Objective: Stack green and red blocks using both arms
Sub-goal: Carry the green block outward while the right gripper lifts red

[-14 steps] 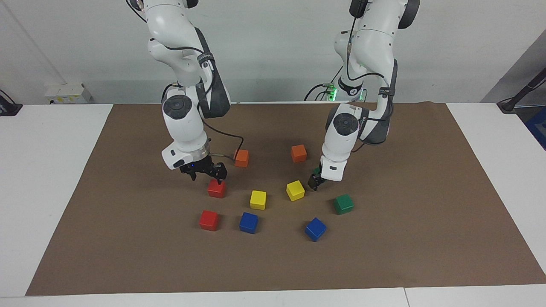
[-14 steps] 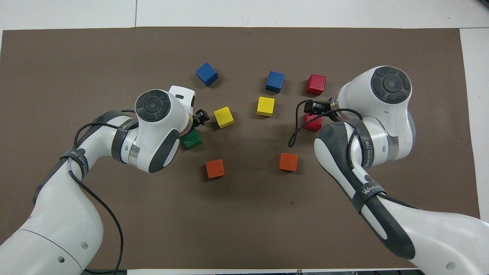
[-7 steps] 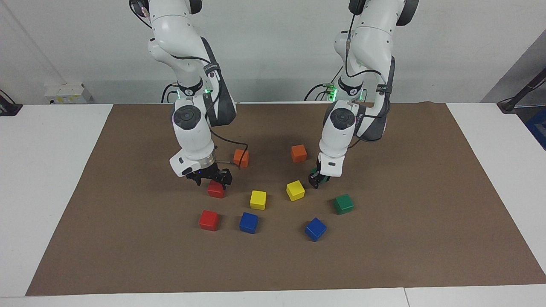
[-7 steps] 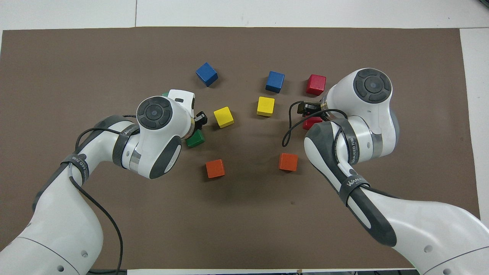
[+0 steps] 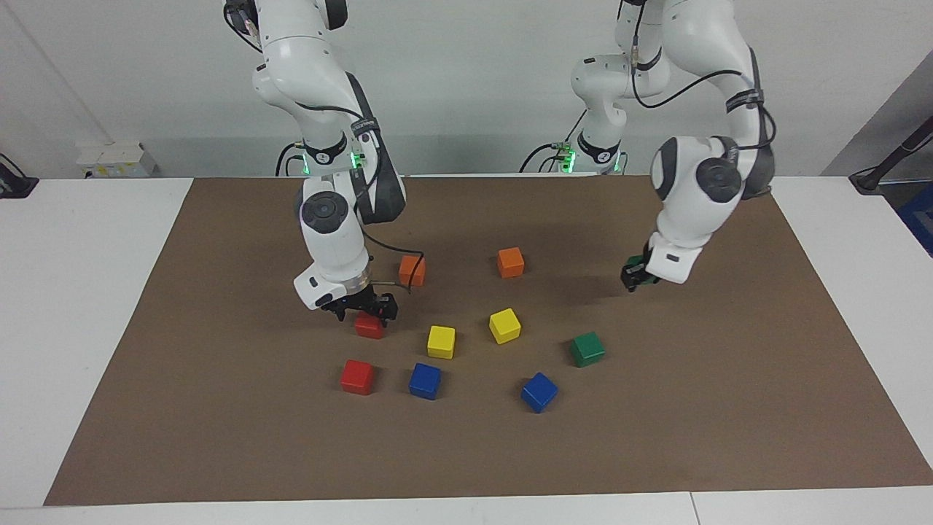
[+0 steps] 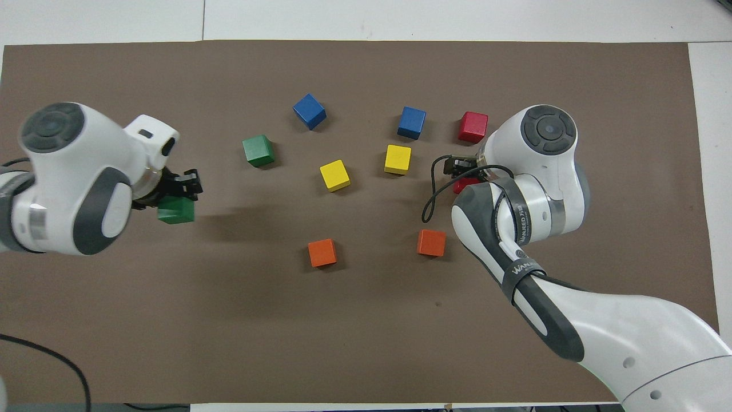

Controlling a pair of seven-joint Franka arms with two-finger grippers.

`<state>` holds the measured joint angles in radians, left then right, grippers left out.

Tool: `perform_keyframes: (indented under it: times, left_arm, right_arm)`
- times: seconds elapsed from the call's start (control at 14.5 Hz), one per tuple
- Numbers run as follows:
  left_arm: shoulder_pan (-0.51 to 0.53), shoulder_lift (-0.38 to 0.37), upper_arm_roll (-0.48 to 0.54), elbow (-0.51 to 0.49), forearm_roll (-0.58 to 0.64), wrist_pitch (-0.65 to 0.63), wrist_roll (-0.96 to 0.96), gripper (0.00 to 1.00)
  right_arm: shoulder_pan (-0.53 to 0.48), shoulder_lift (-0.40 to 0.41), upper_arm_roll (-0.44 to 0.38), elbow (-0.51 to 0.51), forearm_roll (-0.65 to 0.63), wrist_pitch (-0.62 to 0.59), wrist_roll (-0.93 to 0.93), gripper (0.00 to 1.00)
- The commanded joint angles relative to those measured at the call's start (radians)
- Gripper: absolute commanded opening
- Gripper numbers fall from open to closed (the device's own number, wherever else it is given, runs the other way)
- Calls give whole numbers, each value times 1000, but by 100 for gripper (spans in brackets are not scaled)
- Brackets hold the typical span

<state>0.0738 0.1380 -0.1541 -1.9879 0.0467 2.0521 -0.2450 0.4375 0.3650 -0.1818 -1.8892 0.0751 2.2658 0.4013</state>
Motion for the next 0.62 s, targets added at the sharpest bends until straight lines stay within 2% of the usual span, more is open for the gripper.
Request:
perform_keyframes:
  times: [0.0, 0.21, 0.34, 0.48, 0.55]
  left_arm:
    - [101, 46, -5, -31, -34, 98, 341, 0]
    - [139, 118, -4, -23, -24, 166, 416, 0]
    - [162, 143, -4, -23, -25, 203, 449, 0]
    - [161, 147, -4, -23, -25, 218, 444, 0]
    - [159, 152, -4, -23, -25, 220, 443, 0]
  right_arm:
    - [3, 11, -2, -4, -3, 12, -27, 98]
    - [3, 15, -1, -22, -3, 41, -50, 95]
    - [21, 15, -2, -34, -3, 52, -59, 86]
    - [24, 15, -2, -36, -3, 52, -59, 68]
    - [24, 15, -2, -36, -3, 52, -59, 55]
